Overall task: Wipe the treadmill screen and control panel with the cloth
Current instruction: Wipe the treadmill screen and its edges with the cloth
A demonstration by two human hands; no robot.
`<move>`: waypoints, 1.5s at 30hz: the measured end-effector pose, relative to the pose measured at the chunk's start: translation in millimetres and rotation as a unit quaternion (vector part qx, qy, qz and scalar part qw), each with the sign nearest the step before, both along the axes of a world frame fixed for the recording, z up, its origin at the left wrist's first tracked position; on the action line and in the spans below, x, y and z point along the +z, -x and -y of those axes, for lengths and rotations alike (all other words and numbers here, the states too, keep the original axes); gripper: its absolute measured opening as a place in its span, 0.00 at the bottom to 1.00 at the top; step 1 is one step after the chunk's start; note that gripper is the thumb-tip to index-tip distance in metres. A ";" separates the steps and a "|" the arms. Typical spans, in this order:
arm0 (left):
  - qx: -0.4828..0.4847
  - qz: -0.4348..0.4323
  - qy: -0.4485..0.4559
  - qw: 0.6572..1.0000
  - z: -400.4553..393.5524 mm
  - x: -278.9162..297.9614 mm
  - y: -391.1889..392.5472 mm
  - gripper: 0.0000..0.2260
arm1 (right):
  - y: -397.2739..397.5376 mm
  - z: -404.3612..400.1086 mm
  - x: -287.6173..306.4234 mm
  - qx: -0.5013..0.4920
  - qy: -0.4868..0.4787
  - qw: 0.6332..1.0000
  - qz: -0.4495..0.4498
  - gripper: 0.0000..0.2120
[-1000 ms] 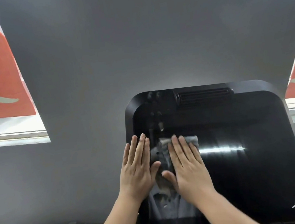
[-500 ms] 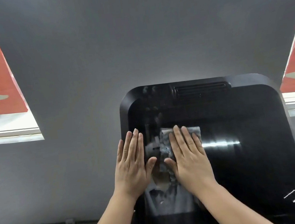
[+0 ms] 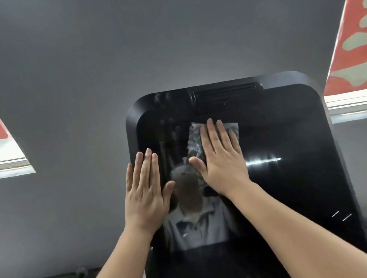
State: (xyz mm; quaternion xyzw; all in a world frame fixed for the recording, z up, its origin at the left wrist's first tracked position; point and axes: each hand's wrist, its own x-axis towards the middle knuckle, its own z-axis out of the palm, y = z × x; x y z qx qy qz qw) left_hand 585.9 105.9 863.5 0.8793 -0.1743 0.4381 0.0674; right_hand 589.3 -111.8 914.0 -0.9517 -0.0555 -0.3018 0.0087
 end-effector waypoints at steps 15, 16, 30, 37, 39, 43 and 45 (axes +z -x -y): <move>-0.046 0.006 0.065 0.997 -1.8 -1.2 -1.8 0.27 | 31.5 -34.6 -61.7 0.117 0.070 0.990 0.017 0.33; -0.047 0.009 0.077 0.996 -2.3 -1.2 -1.8 0.27 | 16.0 -40.9 -42.7 0.109 0.066 0.992 0.020 0.33; 0.033 -0.049 0.001 0.998 -5.5 3.6 5.7 0.40 | 89.8 -68.4 -130.3 0.126 0.064 0.990 0.031 0.31; 0.058 -0.052 -0.061 0.995 -12.8 40.9 -9.2 0.40 | 13.4 -78.4 -42.2 0.100 0.031 0.993 0.049 0.30; 0.057 -0.063 -0.060 0.995 -17.2 56.2 -17.0 0.41 | -4.9 -87.1 -14.6 0.075 0.015 0.996 0.035 0.30; 0.047 -0.083 -0.063 0.993 -20.6 78.8 -28.7 0.42 | 14.9 -92.8 -30.9 0.081 0.004 0.995 0.059 0.31; 0.045 -0.082 -0.055 0.994 -18.7 81.3 -32.8 0.41 | 46.0 -88.3 -76.2 0.114 0.027 0.991 0.067 0.33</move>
